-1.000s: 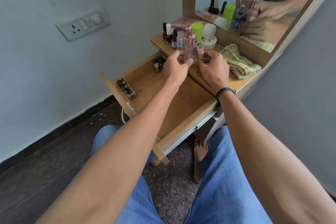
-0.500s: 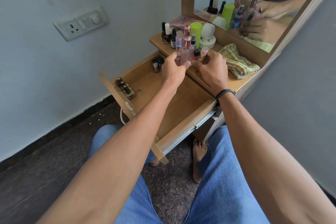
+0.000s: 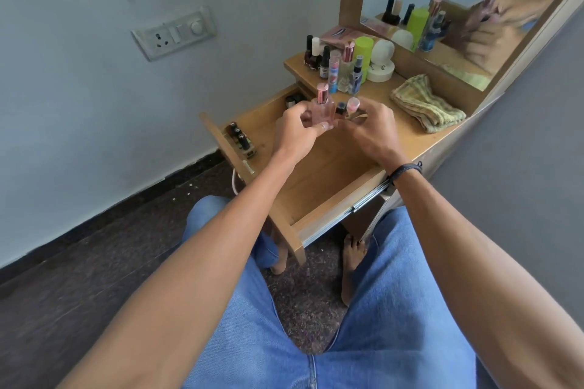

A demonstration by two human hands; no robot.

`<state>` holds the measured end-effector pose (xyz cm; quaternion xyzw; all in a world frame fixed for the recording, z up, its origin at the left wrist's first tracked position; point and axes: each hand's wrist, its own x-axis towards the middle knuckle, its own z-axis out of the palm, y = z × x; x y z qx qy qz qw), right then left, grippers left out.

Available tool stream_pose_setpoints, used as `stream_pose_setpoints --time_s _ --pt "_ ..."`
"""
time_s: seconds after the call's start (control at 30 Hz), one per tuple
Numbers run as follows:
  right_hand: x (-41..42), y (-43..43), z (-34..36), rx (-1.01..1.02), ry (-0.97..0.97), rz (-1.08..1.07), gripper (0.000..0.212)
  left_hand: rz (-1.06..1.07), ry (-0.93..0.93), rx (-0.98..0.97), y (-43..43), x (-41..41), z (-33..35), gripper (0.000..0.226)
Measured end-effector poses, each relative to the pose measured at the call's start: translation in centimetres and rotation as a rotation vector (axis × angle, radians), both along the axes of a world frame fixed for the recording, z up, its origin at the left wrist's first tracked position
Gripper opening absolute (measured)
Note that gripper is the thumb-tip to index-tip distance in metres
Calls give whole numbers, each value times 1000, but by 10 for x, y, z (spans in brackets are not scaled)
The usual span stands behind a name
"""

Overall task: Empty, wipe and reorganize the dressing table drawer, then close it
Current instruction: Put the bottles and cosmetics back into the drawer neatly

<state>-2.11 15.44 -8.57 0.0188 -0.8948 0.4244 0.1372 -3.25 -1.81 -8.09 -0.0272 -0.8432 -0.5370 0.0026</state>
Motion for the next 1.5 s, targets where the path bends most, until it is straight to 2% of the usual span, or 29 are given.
stream_pose_setpoints --time_s 0.17,0.37,0.53,0.67,0.8,1.0,1.13,1.4,1.5 --pt "32 -31 -19 -31 -53 99 8 -79 -17 -194 -43 21 -4 27" --pt "53 -54 -45 -86 -189 99 17 -138 -93 -480 -64 34 -7 32" --pt "57 -57 -51 60 -209 116 15 -175 -153 -613 -63 42 -13 34" --pt "60 -52 -61 288 -199 42 9 -165 -132 -752 -54 53 -19 29" --pt "62 -52 -63 415 -160 4 8 -193 -132 -838 -45 58 -27 28" --pt "62 -53 -63 432 -153 -11 9 -239 -162 -916 -41 61 -30 30" --pt "61 -51 -66 452 -161 -9 7 -352 -257 -969 -44 62 -23 34" --pt "61 -52 -68 473 -144 -5 11 -552 -385 -1040 -49 65 -9 21" --pt "62 -52 -67 472 -140 -2 12 -605 -398 -1067 -48 67 -3 5"
